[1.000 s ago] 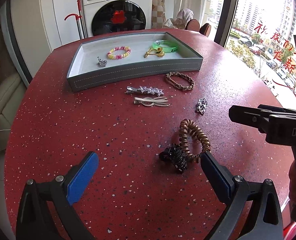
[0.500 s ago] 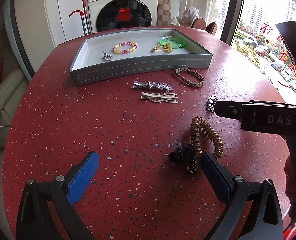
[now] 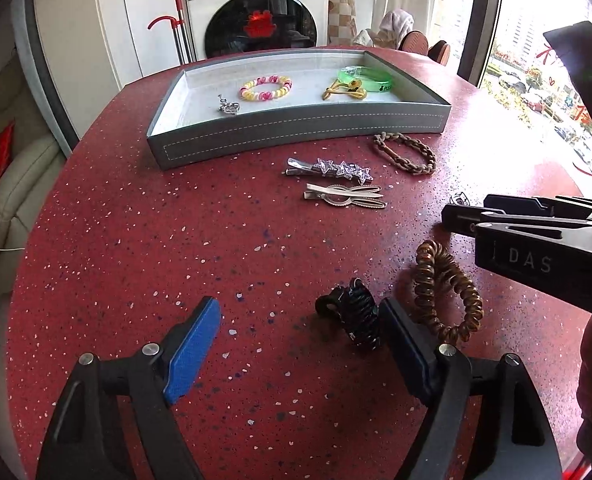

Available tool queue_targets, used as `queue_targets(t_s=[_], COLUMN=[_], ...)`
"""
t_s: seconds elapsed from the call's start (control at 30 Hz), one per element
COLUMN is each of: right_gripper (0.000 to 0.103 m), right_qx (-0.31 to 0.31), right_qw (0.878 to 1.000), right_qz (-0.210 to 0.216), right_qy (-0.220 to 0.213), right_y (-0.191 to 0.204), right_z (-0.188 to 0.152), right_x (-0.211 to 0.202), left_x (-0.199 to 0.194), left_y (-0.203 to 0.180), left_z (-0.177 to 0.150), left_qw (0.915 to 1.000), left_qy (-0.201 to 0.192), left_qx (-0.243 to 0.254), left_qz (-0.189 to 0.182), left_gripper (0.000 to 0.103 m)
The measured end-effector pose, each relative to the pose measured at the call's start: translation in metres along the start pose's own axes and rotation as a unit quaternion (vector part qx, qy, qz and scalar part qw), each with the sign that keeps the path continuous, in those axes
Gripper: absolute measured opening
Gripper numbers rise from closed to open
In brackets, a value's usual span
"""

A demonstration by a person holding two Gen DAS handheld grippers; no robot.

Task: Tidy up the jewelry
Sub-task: 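Grasp the black claw clip with the left tool while the right tool grasps the silver heart charm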

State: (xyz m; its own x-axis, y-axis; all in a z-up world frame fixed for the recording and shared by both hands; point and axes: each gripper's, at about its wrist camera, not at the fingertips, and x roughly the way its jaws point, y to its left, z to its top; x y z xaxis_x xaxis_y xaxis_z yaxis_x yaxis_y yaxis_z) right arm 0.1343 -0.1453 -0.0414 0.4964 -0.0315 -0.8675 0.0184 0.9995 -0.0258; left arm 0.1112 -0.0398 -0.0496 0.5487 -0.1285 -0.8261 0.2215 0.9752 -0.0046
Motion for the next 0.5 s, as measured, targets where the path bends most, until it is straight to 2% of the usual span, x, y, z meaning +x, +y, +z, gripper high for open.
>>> queue_targets(t_s=[0.03, 0.1, 0.13, 0.17, 0.23, 0.3, 0.5], right_gripper=[0.031, 0.020, 0.016, 0.016, 0.015, 0.015, 0.012], right_qx=[-0.001, -0.002, -0.001, 0.001, 0.004, 0.010, 0.029], right_qw=[1.000, 1.000, 1.000, 1.000, 1.000, 1.000, 0.999], right_qz=[0.000, 0.003, 0.003, 0.004, 0.009, 0.015, 0.038], right_qy=[0.000, -0.001, -0.002, -0.003, -0.004, -0.004, -0.007], right_y=[0.001, 0.002, 0.001, 0.000, -0.001, -0.004, -0.016], right_z=[0.000, -0.001, -0.001, -0.001, -0.002, -0.003, -0.007], right_x=[0.000, -0.001, -0.001, -0.001, -0.001, -0.002, -0.010], left_x=[-0.001, -0.002, -0.003, -0.004, -0.005, -0.006, -0.008], left_y=[0.000, -0.002, -0.002, -0.003, -0.003, -0.001, 0.013], left_z=[0.000, 0.001, 0.001, 0.002, 0.002, 0.003, 0.003], left_qw=[1.0000, 1.0000, 1.0000, 0.9999, 0.9999, 0.9998, 0.9989], left_qy=[-0.002, -0.001, -0.003, -0.004, -0.005, -0.005, -0.002], left_qx=[0.001, 0.004, 0.006, 0.009, 0.012, 0.013, -0.003], left_qz=[-0.003, -0.005, -0.006, -0.008, -0.011, -0.015, -0.046], left_gripper=[0.085, 0.079, 0.071, 0.067, 0.043, 0.035, 0.035])
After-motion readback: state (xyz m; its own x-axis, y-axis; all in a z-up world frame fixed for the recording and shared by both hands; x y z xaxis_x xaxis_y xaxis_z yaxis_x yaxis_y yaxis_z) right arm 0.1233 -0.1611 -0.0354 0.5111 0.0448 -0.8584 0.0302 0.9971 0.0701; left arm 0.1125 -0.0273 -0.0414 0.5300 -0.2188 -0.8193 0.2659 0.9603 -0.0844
